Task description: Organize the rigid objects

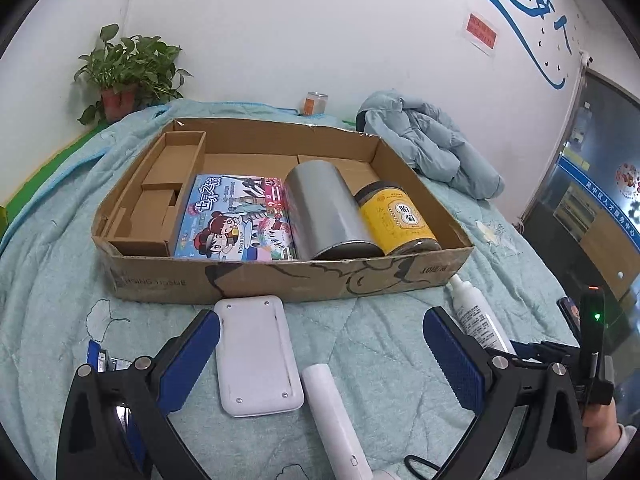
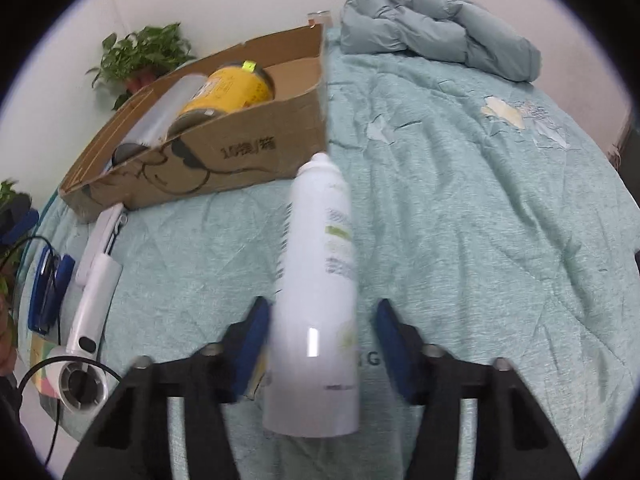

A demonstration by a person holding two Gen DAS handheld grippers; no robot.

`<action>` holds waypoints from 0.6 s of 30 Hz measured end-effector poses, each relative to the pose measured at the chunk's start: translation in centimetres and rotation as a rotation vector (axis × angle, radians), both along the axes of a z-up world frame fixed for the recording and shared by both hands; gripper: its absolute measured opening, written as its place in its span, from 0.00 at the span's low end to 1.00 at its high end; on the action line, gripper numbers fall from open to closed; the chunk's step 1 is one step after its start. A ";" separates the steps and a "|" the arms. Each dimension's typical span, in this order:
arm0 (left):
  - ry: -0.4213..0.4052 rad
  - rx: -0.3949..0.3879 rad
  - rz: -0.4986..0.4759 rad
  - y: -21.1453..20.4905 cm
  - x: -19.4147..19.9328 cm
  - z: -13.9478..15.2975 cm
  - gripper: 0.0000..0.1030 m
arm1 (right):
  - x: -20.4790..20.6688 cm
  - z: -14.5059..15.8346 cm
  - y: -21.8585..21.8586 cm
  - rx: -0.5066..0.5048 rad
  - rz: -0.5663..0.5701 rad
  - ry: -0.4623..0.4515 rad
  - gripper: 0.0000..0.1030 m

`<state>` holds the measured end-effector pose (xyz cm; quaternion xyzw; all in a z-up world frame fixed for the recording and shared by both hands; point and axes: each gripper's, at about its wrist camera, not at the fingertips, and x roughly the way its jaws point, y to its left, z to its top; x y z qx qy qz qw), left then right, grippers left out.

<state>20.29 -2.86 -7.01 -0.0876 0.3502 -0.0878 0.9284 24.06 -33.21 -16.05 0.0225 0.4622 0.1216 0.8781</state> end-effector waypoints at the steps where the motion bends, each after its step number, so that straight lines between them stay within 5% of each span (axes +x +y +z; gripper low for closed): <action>1: 0.008 -0.014 -0.011 -0.2 0.0 -0.1 0.99 | -0.2 0.0 0.3 -0.016 -0.005 -0.009 0.42; 10: 0.120 -0.110 -0.127 -2.7 1.4 -0.3 0.99 | -4.5 0.8 4.1 -0.164 0.154 -0.049 0.43; 14: 0.188 -0.143 -0.220 -4.9 2.6 -1.4 0.98 | -6.2 1.6 5.2 -0.023 0.258 -0.055 0.55; 18: 0.288 -0.178 -0.291 -6.9 4.0 -3.3 0.91 | -5.7 1.7 4.2 0.073 0.211 -0.010 0.56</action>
